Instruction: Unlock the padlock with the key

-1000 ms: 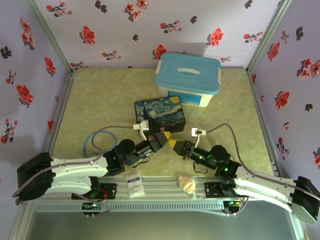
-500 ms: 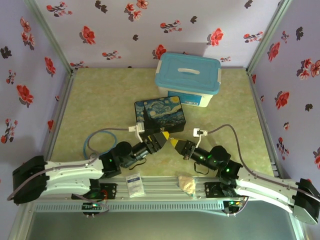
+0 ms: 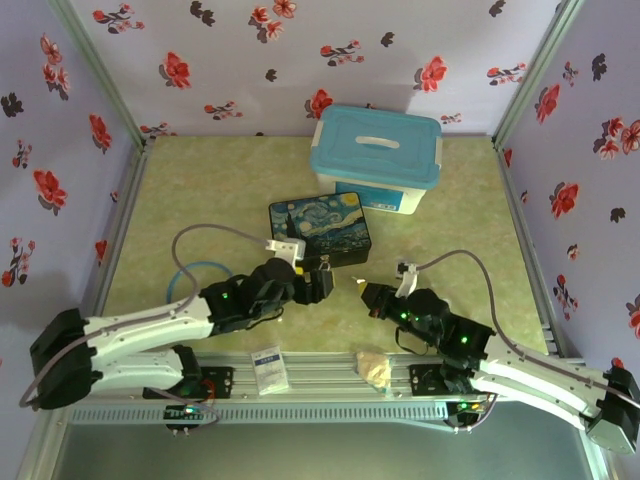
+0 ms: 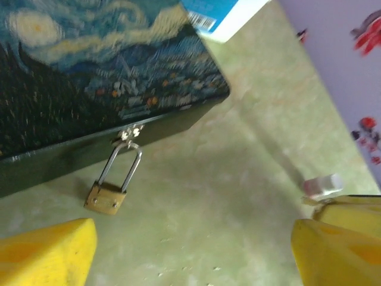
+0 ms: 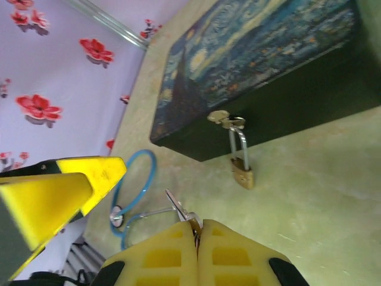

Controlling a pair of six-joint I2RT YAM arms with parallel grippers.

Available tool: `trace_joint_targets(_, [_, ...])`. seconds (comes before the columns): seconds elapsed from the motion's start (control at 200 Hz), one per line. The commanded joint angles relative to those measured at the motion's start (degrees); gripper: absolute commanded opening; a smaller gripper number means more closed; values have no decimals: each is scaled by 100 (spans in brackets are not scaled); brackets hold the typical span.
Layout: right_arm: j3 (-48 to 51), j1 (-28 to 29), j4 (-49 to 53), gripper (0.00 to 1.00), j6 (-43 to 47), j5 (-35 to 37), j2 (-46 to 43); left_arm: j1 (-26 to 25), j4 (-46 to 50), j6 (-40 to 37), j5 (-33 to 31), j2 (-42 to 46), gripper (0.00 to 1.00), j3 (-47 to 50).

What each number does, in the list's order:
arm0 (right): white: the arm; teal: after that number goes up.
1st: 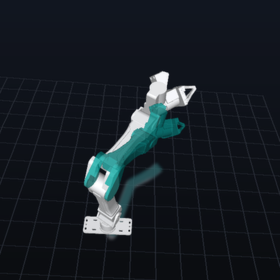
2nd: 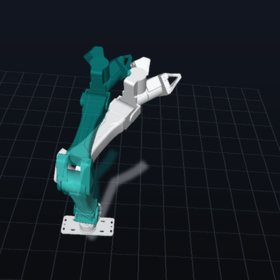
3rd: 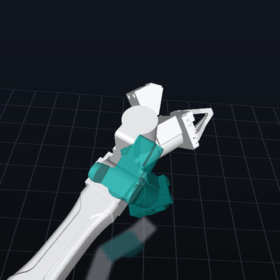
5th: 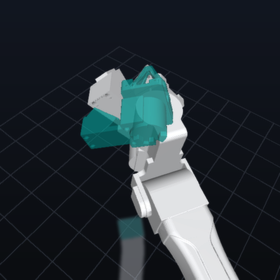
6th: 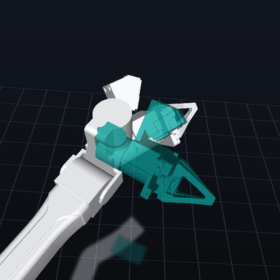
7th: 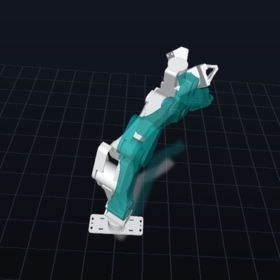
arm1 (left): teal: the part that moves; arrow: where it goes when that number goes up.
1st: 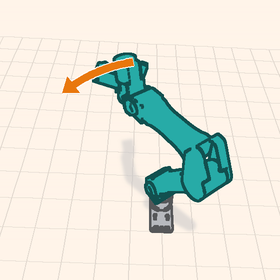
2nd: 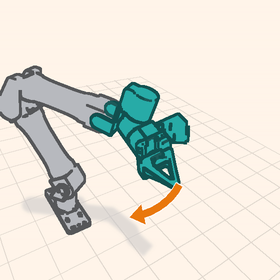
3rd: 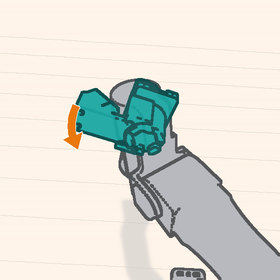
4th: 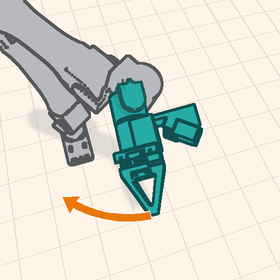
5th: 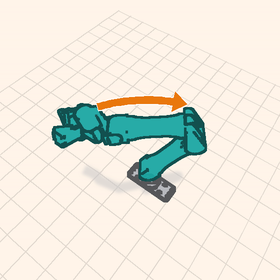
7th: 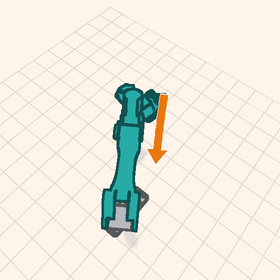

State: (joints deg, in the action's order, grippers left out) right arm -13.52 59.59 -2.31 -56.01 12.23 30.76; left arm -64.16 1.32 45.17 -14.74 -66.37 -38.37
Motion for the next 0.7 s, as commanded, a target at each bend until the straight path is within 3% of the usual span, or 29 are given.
trace_joint_targets(0.0, [-116,-35,332,0,-15,309,-25,177,612,-747,312,-785,75,-311])
trace_joint_targets(0.145, [-96,-27,479,0,-39,254,-90,224,203,-874,418,-1553,71,-550])
trace_joint_targets(0.23, [-21,-32,477,0,-125,242,-138,287,52,-886,143,-1803,77,-607])
trace_joint_targets(0.695, [142,-27,643,0,-235,245,-583,448,-522,-1030,230,-2639,78,-810])
